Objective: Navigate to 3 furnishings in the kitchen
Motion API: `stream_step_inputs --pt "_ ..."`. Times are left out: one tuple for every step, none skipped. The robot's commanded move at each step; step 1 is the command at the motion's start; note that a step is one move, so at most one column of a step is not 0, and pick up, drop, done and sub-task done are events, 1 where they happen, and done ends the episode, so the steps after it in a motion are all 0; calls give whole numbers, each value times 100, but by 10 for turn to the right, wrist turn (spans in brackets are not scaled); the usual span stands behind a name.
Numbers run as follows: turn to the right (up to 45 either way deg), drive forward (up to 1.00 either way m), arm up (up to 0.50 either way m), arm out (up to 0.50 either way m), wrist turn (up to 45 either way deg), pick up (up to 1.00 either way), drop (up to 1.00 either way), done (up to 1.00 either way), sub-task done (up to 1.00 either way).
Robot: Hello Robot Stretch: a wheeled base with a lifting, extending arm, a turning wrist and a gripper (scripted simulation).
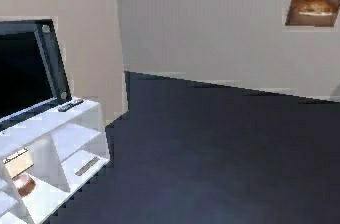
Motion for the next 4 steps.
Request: stream_step_inputs --pt "0 100 0 0 0 0 0 0 0" --pt "0 100 0 0 0 0 0 0 0" --pt "0 80 0 0 0 0 0 0 0" --pt "420 0 0 0 0 0 0 0 0"
